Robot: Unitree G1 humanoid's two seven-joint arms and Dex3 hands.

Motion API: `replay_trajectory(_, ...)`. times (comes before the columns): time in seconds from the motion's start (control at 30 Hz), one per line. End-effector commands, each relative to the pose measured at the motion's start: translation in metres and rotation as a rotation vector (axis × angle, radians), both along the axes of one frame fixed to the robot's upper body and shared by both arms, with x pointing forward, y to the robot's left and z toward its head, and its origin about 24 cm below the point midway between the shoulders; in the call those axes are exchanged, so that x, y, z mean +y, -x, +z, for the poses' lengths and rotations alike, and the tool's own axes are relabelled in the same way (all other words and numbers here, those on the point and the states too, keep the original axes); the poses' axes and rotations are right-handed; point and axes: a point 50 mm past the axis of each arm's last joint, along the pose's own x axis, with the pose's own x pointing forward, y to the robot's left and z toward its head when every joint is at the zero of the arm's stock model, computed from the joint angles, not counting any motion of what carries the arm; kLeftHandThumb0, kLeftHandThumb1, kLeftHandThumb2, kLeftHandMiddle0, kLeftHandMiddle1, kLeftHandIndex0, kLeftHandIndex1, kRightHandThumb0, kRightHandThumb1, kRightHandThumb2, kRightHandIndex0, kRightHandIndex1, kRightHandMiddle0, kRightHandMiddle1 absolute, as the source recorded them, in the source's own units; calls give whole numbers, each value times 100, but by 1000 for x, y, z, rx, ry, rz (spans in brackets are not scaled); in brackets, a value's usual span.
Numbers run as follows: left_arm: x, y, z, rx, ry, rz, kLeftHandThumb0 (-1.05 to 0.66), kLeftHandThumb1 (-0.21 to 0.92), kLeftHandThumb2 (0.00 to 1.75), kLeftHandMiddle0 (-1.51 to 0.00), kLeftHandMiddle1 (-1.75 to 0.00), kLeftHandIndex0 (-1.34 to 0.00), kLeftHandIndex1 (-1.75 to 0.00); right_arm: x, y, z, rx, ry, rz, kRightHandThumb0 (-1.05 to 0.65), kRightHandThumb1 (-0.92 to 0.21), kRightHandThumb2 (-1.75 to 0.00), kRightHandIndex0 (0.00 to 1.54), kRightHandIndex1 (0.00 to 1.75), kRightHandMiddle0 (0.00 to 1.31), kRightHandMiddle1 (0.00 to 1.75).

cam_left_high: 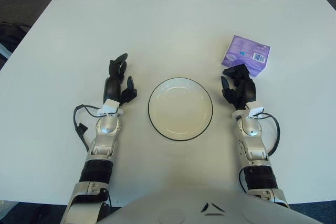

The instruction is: Put the tissue paper into the plate.

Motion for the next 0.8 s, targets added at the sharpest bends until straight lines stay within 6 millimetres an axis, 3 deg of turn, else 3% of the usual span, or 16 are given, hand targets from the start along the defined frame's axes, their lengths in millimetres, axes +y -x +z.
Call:
replay_trajectory(0.0,-3,16,-34,151,25,10,-68,92,87,-37,0,0,-75,-3,21,-47,252,-16,-12,-35,-92,-40,54,108,32,161)
replay_trajectory(0.77,-4,15,-33,150,21,9,-68,92,87,-38,0,0,-76,-4,20,-46,245,-16,-2,-35,-92,-40,54,107,32,161)
